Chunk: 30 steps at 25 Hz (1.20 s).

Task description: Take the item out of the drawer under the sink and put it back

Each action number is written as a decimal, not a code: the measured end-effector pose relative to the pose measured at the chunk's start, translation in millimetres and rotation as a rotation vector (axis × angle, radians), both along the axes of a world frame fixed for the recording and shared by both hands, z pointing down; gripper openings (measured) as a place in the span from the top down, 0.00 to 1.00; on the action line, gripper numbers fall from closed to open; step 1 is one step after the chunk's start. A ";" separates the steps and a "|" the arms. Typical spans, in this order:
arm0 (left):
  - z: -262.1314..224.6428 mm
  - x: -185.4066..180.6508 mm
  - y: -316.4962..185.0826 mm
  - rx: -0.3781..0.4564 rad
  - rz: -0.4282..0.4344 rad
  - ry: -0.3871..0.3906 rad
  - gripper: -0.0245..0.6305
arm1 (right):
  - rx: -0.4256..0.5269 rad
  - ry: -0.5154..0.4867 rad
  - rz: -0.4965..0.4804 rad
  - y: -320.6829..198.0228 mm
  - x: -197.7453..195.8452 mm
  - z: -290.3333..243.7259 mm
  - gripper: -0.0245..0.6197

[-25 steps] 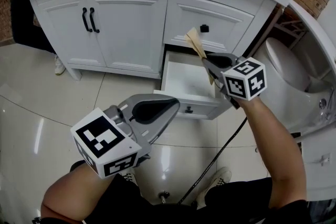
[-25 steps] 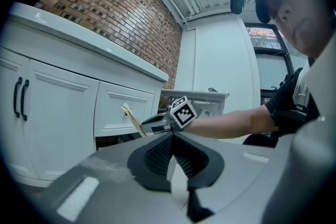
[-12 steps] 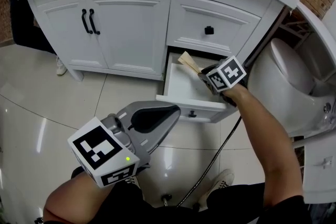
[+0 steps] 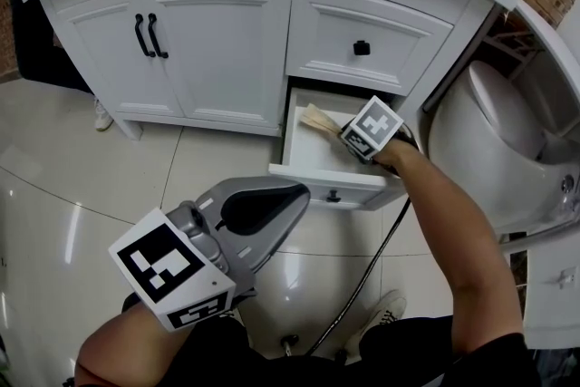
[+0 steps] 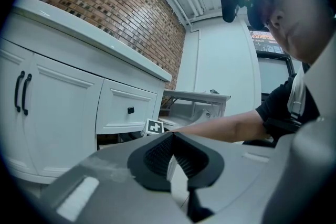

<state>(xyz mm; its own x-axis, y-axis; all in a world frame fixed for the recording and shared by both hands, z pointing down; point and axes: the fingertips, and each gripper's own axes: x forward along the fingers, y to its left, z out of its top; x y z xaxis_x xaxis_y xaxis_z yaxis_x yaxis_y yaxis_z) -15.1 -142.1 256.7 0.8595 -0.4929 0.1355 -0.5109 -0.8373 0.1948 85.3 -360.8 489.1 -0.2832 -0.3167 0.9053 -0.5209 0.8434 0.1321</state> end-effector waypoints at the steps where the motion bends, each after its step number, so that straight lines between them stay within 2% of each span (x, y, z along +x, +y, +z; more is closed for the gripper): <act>1: -0.1 0.8 0.3 0.001 0.002 0.000 0.96 | -0.001 0.010 -0.005 -0.2 0.0 2.0 0.89; 8: -0.6 0.2 1.0 0.005 0.009 -0.002 0.96 | -0.006 0.067 -0.046 1.3 -3.2 12.5 0.86; 12: 0.4 0.5 2.6 0.002 0.014 -0.007 0.96 | 0.017 0.037 -0.074 1.1 -11.9 8.1 0.82; 16: -0.6 -1.3 2.2 0.005 0.010 -0.007 0.96 | 0.030 0.018 -0.048 -0.4 -10.2 -1.5 0.81; 23: 2.2 -0.5 3.3 0.014 0.003 -0.027 0.96 | 0.140 -0.026 -0.042 5.3 -5.1 -37.8 0.83; 25: 3.4 -0.8 2.9 0.013 -0.001 -0.033 0.96 | 0.171 -0.066 -0.051 12.7 -5.1 -53.8 0.89; 30: 8.7 1.7 5.6 0.003 0.000 -0.046 0.96 | 0.226 -0.196 -0.034 44.1 -5.8 -97.2 0.95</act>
<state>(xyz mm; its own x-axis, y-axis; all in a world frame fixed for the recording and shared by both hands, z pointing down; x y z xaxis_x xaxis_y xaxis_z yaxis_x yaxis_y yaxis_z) -13.4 -136.5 265.4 0.8524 -0.4932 0.1735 -0.5191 -0.8380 0.1682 79.5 -316.7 391.8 -0.4597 -0.4913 0.7398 -0.5270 0.8214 0.2180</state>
